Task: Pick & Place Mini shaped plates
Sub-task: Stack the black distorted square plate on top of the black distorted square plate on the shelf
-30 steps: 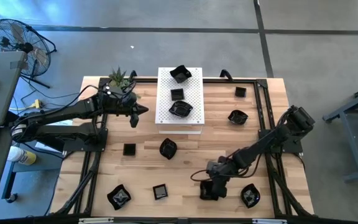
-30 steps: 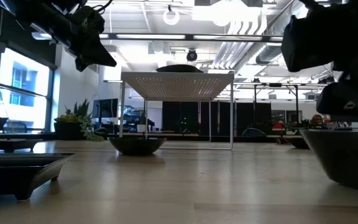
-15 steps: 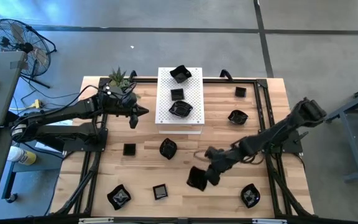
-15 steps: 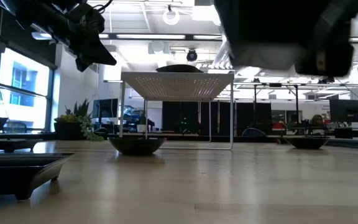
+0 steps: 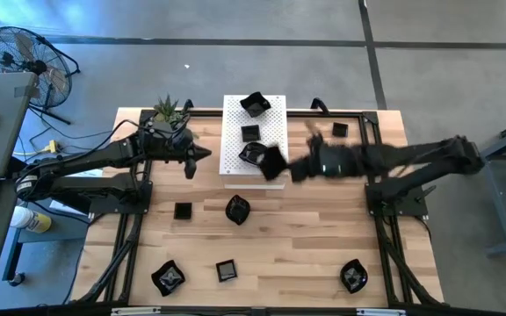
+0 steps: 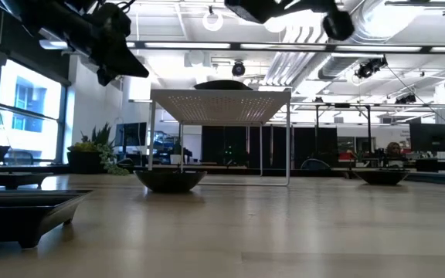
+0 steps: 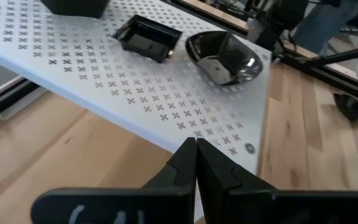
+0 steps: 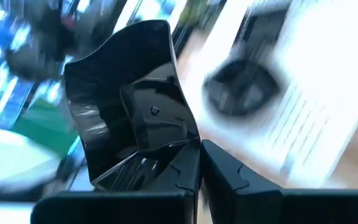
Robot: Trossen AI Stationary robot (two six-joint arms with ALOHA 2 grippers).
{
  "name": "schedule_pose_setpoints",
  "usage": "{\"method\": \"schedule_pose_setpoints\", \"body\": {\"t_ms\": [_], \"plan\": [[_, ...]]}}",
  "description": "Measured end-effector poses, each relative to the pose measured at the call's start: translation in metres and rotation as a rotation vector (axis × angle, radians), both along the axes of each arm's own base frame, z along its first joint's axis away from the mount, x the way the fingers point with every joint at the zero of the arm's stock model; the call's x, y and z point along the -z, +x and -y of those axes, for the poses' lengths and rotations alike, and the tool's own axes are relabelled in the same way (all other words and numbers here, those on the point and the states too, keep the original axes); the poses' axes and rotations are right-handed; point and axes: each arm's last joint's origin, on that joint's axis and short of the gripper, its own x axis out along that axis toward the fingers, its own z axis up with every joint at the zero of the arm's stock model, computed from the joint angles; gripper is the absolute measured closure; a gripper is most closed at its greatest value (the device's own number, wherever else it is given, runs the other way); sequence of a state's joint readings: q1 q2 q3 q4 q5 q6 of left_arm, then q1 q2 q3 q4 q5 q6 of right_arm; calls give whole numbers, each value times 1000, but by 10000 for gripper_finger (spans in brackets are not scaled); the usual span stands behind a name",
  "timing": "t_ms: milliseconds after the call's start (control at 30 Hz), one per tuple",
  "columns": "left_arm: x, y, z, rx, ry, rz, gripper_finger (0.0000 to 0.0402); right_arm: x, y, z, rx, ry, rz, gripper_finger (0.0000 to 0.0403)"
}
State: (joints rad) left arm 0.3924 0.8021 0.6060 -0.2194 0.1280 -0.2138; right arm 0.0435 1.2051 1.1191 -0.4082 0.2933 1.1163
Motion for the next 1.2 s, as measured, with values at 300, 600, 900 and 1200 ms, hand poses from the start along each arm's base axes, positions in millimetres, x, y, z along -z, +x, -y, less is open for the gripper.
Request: {"method": "schedule_pose_setpoints", "body": {"t_ms": [300,600,900,1200], "plan": [[-4,1,-1,-19,27,37,399,-45,3,106,181,35,-40,391],[-3,1,-2,-45,83,10,399,-35,50,174,101,134,-207,391],[-3,1,-2,-41,81,11,399,-11,79,233,-26,53,-389,391],[-3,0,-2,-40,77,5,399,-4,67,266,3,34,-405,391]]}}
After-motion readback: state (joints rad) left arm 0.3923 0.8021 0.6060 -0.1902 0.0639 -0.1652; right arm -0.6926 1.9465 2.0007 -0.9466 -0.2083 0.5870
